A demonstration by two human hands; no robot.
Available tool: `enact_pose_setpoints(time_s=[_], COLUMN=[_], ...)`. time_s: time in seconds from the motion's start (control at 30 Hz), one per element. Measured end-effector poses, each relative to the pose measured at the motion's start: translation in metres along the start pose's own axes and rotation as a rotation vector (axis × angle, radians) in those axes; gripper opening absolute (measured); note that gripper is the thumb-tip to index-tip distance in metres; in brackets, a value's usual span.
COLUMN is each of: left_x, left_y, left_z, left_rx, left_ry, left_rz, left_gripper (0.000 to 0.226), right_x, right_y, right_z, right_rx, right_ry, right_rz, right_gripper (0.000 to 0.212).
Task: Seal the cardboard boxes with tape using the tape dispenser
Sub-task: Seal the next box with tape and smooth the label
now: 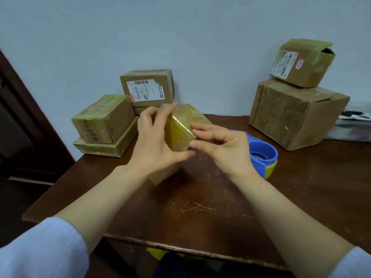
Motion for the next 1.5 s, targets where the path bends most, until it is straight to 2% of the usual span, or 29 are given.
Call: enact_pose_setpoints(time_s=[0.13,0.2,0.23,0.27,0.33,0.37,0.4,0.5,0.57,0.73,0.83,0.93,1.07,1.1,1.17,1.23,1.3,1.37,1.5], left_x=[-0.009,-0.012,-0.011,-0.01,-0.007,-0.007,-0.007,-0.013,-0.019,-0.026,-0.023,-0.022,-0.03,-0.031,-0.032,-0.032,-0.03,-0.029,-0.038], left_y=[-0.003,-0.006,-0.004,-0.002,0.004,0.007,0.009,0.007,0.007,0.02,0.018,0.016,0.022,0.024,0.025,0.021,0.018,0.017,0.019], left_z=[-0.009,-0.011,-0.013,-0.014,-0.018,-0.02,-0.021,-0.02,-0.019,-0.015,-0.017,-0.02,-0.015,-0.014,-0.013,-0.013,-0.015,-0.017,-0.014], left_rx=[-0.067,-0.164,-0.219,-0.282,-0.406,-0.456,-0.484,-0.417,-0.366,-0.317,-0.333,-0.351,-0.319,-0.317,-0.326,-0.325,-0.295,-0.182,0.033], left_ry=[0.014,-0.059,-0.114,-0.166,-0.238,-0.251,-0.262,-0.323,-0.389,-0.428,-0.398,-0.348,-0.368,-0.375,-0.371,-0.34,-0.266,-0.139,0.049], left_rz=[-0.289,-0.446,-0.48,-0.482,-0.429,-0.384,-0.327,-0.138,-0.099,-0.185,-0.232,-0.221,-0.177,-0.183,-0.181,-0.174,-0.189,-0.214,-0.24], left_gripper=[0.058,0.042,0.043,0.053,0.085,0.091,0.087,0.056,0.039,0.04,0.045,0.054,0.034,0.033,0.047,0.047,0.026,0.036,0.036], right_x=[0.003,0.005,0.008,0.011,0.018,0.021,0.022,0.024,0.025,0.034,0.043,0.048,0.043,0.04,0.034,0.029,0.025,0.024,0.03], right_y=[0.0,0.001,0.002,0.003,0.001,0.0,-0.002,-0.003,-0.002,0.004,0.004,0.007,0.009,0.009,0.01,0.01,0.01,0.011,0.008], right_z=[-0.005,-0.004,-0.005,-0.006,-0.01,-0.012,-0.014,-0.017,-0.017,-0.016,-0.013,-0.009,-0.004,-0.003,-0.001,0.0,0.003,0.006,0.01], right_rx=[-0.045,-0.073,-0.095,-0.118,-0.134,-0.126,-0.118,-0.136,-0.164,-0.228,-0.249,-0.279,-0.263,-0.258,-0.257,-0.237,-0.225,-0.24,-0.231], right_ry=[0.032,0.015,0.007,0.002,-0.001,-0.006,-0.014,-0.029,-0.04,-0.032,-0.024,-0.069,-0.002,0.031,0.081,0.101,0.101,0.087,0.108], right_rz=[-0.076,-0.127,-0.145,-0.162,-0.187,-0.186,-0.18,-0.198,-0.216,-0.343,-0.534,-0.581,-0.479,-0.421,-0.367,-0.356,-0.368,-0.422,-0.498], right_gripper=[0.022,0.019,0.019,0.022,0.029,0.03,0.029,0.023,0.02,0.016,0.03,0.02,0.011,0.012,0.017,0.018,0.016,0.02,0.028])
Point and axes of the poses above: each hand's wrist, its own z-axis towards the middle knuckle, its own x-axis out of the palm, y = z × x, the point moved 5 cm from there along z, towards the middle knuckle, and after that the axes turned 9 degrees about -z, right-handed, at the moved point
